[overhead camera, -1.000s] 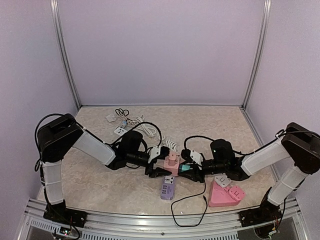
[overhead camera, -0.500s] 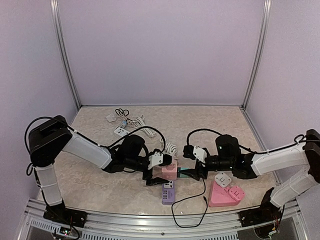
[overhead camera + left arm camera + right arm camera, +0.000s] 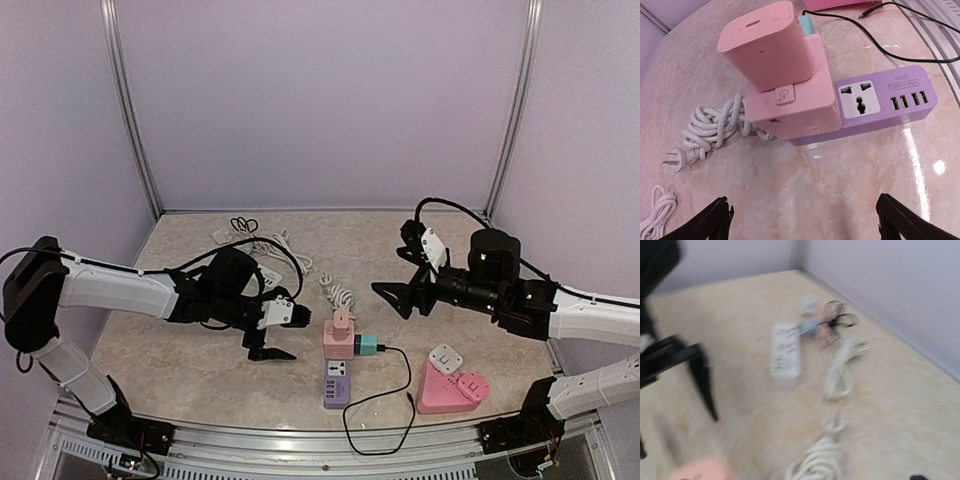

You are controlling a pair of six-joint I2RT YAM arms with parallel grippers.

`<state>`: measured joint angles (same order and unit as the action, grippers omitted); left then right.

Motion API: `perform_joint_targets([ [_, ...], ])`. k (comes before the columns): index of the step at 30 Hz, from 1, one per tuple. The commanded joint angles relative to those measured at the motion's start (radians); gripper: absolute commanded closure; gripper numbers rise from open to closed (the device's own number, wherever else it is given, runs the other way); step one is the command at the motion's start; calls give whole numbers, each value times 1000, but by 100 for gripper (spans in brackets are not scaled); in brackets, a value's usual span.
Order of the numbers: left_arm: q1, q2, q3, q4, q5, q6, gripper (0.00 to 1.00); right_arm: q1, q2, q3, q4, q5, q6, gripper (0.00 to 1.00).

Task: Insert the plug
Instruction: Insert the plug into the socket, then pick up the plug from the center of the board.

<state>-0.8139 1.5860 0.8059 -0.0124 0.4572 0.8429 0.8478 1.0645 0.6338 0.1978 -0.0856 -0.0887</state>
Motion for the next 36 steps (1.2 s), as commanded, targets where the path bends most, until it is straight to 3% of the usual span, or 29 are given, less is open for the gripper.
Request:
perform_joint_targets([
  [1,84,-116,115,-360,-52,106,1,-1,-1,133,-183,217,242,8],
  [10,300,-249,337,-727,-384,-54,3,-1,105,302,-333,340,559,13],
  [14,379,-150,543,-962,-501,-243,9,5,175,361,-384,347,634,13],
  [17,441,-16,678,-1056,-483,-382,20,10,235,402,-412,357,670,13],
  [26,475,249,856,-753,-500,-592,23,43,397,523,-499,310,711,12],
  [32,486,537,1113,-721,-504,-713,25,57,464,544,-528,316,728,12],
  [36,487,658,1179,-715,-517,-719,34,63,479,551,-538,342,732,11],
])
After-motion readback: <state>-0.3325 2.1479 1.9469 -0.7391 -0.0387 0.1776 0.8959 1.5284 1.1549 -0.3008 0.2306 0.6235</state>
